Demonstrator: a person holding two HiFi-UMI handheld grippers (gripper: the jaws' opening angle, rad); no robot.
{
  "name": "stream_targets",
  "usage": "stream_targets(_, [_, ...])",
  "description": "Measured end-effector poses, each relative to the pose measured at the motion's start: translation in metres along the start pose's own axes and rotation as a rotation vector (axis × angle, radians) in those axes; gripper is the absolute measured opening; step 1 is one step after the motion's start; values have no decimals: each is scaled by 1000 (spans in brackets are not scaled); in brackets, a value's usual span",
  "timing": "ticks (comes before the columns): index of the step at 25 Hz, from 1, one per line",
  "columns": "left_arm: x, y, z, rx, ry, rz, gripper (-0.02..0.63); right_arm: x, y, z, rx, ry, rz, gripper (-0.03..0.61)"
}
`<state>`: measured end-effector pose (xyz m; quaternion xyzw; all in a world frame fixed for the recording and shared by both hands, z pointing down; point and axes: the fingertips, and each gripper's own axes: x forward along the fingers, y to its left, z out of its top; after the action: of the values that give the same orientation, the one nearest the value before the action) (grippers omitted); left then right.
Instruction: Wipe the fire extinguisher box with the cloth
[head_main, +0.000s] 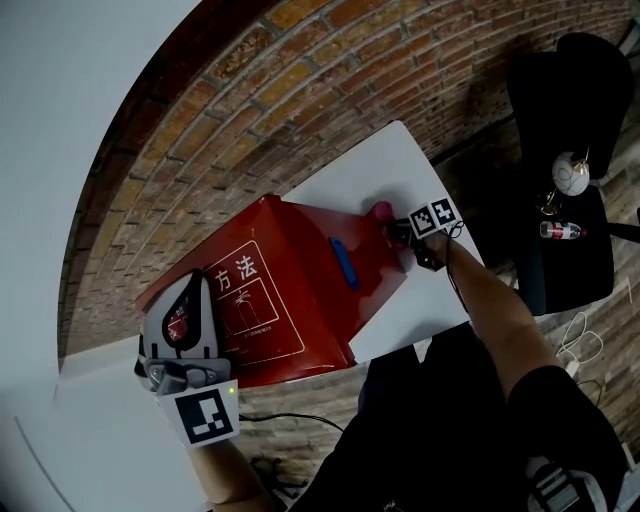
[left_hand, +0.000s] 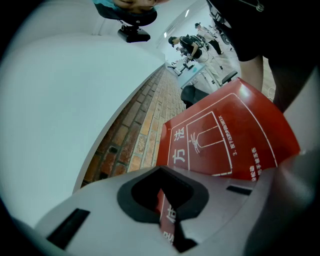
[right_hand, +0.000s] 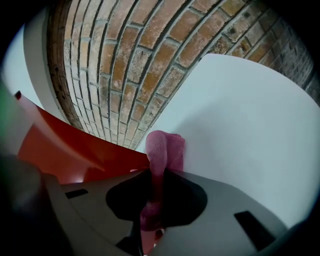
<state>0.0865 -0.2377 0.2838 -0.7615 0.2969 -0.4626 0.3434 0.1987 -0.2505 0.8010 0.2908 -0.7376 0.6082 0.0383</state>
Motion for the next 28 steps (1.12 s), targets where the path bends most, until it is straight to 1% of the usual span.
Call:
stream_targets(8, [0, 0, 0, -1, 0, 1, 17, -6, 0, -16, 28, -36, 50, 72])
stream_targets(22, [0, 0, -1, -1, 4, 3, 17, -17, 0, -41, 91, -68, 75, 72])
stream_targets(28, [0, 0, -1, -2, 5, 2, 17, -20, 3, -43, 105, -72, 85, 72])
